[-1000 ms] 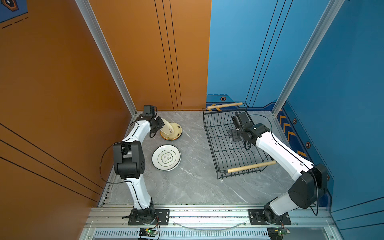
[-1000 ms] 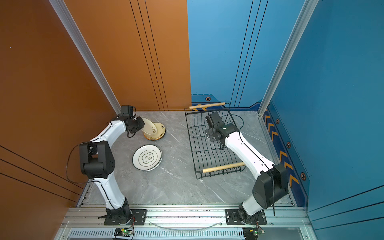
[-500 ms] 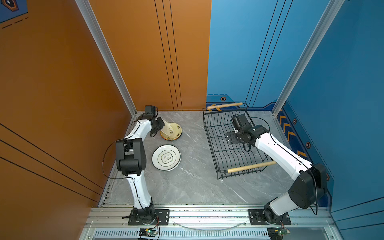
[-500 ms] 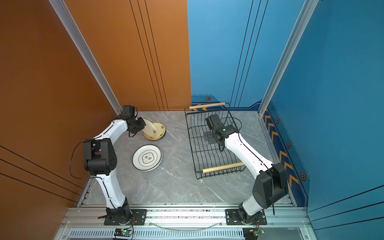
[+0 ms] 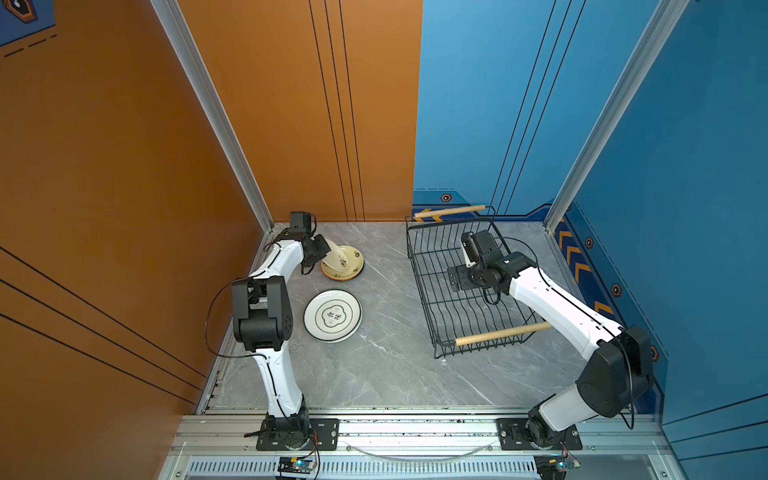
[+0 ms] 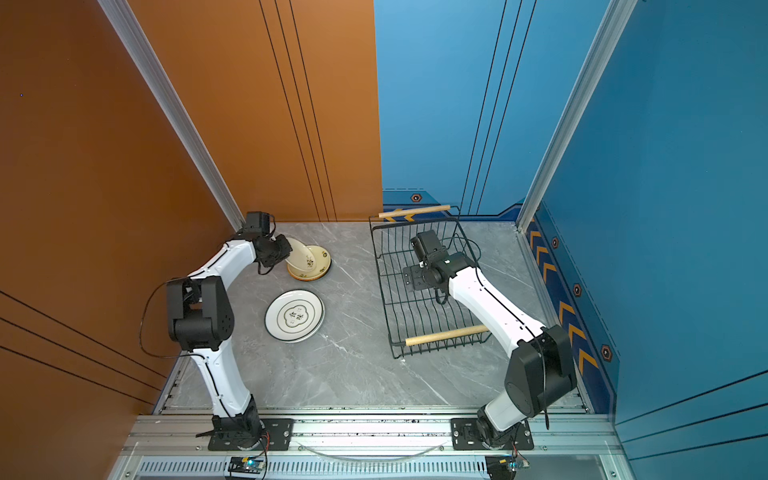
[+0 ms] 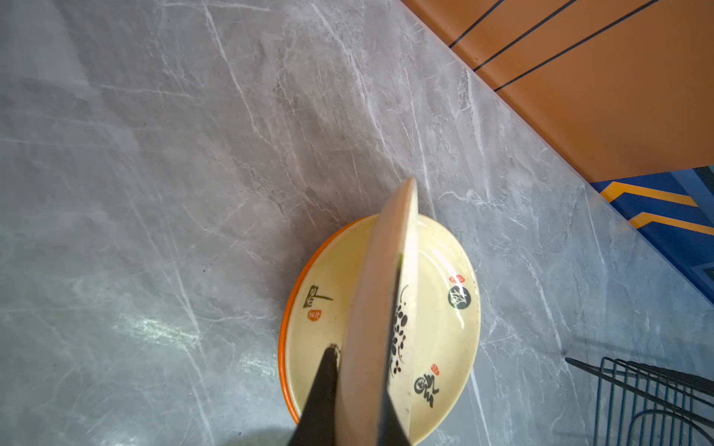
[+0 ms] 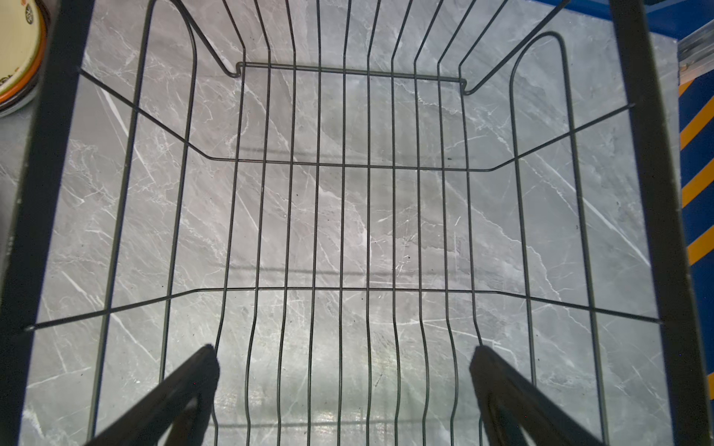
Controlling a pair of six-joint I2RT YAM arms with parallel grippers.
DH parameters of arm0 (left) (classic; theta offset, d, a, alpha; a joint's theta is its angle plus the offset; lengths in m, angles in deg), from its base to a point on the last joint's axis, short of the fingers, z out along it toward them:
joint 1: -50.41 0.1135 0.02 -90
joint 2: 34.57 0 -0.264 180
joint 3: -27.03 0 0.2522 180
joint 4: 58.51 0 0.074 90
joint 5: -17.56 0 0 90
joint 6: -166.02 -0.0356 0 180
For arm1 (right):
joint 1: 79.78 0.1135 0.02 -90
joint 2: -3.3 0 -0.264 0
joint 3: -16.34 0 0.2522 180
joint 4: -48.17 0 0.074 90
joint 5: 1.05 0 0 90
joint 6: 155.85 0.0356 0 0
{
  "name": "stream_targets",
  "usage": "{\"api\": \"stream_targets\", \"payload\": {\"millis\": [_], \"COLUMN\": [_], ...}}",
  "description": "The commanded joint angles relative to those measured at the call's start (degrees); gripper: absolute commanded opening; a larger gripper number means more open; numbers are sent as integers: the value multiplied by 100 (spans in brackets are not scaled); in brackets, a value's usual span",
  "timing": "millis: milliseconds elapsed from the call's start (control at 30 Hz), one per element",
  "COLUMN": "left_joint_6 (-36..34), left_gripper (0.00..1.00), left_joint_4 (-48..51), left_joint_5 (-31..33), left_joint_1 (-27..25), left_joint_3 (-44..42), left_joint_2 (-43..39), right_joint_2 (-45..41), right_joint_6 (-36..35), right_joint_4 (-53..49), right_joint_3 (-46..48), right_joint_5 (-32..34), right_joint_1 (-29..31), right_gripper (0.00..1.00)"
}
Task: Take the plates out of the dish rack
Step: 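Lower the cream plate onto the cream plate stack with the left gripper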
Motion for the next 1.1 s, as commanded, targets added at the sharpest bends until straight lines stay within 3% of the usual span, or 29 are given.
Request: {"api": "stream_targets", "payload": {"millis": [0,267,1067], "left_joint_6": [-12,11,27], "left_gripper": [6,8,26], "left_joint_4": [89,-19,-216], "left_joint_5": [-27,-170,-306], "left_joint_1": [41,74,156], "left_joint_3": [-297,-391,-680], "left_joint_2": [167,150,33], "right_joint_2": [-59,-91,-156], "right_joint_6": [83,100,135], "right_joint_4": [108,131,176], "right_joint_3": [94,107,111], "right_joint_5": [-233,-282,-436], "right_joint_1": [-39,-39,-40], "right_gripper": [100,100,100]}}
